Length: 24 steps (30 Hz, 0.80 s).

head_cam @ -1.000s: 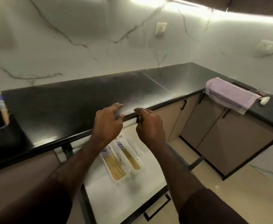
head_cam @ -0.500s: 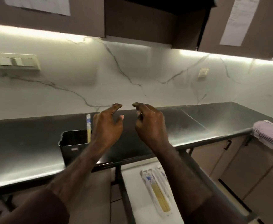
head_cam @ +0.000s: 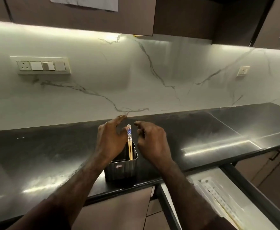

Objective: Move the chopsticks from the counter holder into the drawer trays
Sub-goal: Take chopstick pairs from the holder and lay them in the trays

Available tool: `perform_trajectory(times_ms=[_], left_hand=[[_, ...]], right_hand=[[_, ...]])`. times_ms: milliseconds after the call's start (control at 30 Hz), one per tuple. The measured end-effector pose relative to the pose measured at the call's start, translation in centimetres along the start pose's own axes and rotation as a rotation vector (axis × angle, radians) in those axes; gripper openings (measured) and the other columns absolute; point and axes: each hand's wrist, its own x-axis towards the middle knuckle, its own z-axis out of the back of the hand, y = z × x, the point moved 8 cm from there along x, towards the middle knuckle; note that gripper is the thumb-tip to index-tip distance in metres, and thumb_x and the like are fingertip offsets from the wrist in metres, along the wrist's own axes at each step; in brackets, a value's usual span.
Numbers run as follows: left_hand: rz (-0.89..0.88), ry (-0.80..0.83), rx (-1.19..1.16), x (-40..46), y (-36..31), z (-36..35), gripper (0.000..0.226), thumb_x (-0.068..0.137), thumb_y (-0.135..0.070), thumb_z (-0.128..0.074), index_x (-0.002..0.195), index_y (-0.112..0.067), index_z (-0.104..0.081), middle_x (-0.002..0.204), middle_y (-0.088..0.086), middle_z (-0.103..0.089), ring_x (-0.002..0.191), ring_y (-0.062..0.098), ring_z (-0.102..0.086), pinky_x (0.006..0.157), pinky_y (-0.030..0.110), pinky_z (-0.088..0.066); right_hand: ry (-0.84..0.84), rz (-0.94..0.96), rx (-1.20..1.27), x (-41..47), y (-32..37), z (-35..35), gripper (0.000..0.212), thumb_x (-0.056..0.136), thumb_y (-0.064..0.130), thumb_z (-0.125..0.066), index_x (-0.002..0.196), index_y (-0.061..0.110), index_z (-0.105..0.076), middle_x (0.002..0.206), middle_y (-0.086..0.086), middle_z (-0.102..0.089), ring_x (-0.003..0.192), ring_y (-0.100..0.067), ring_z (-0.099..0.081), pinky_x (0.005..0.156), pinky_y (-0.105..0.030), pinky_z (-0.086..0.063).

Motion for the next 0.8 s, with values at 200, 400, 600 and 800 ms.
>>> perform_trajectory(times_ms=[200, 400, 600, 800], left_hand=[[0.068, 0.093, -0.005, 0.6, 4.9, -4.2, 0.046, 0.084, -0.013, -0.070, 0.129, -0.016, -0.060, 0.130, 0.003, -0.063, 0.120, 0.014, -0.057, 0.094, 0.008, -0.032], [0.142, 0.163, -0.007, 3.3, 9.3, -8.8, 0.048, 0.087, -0.017, -0.068, 0.133, -0.020, -0.055, 0.133, 0.002, -0.060, 0.122, 0.012, -0.056, 0.092, 0.011, -0.035], [0.241, 0.221, -0.011, 6.3, 13.5, -13.7, 0.050, 0.087, -0.014, -0.068, 0.134, -0.021, -0.054, 0.130, 0.001, -0.063, 0.103, -0.002, -0.055, 0.075, -0.003, -0.040], [0.328, 0.262, -0.030, 6.5, 16.2, -16.5, 0.048, 0.087, -0.017, -0.068, 0.134, -0.020, -0.055, 0.127, 0.001, -0.065, 0.114, 0.009, -0.060, 0.097, 0.025, -0.046]], right_hand=[[0.105, -0.050, -0.014, 0.8, -3.4, -5.7, 0.033, 0.092, 0.008, -0.058, 0.125, 0.012, -0.063, 0.112, -0.004, -0.071, 0.099, -0.012, -0.065, 0.091, -0.024, -0.051], [0.195, -0.138, -0.009, 2.5, -7.7, -11.1, 0.032, 0.095, 0.016, -0.057, 0.127, 0.016, -0.061, 0.112, -0.001, -0.069, 0.099, -0.008, -0.064, 0.090, -0.025, -0.053], [0.230, -0.267, 0.004, 3.7, -11.7, -14.6, 0.024, 0.096, 0.017, -0.054, 0.119, 0.017, -0.063, 0.100, 0.002, -0.070, 0.084, -0.007, -0.066, 0.069, -0.011, -0.043], [0.216, -0.328, -0.002, 4.5, -13.0, -16.2, 0.019, 0.095, 0.013, -0.053, 0.109, 0.015, -0.065, 0.092, 0.001, -0.071, 0.080, -0.012, -0.069, 0.069, -0.022, -0.053]])
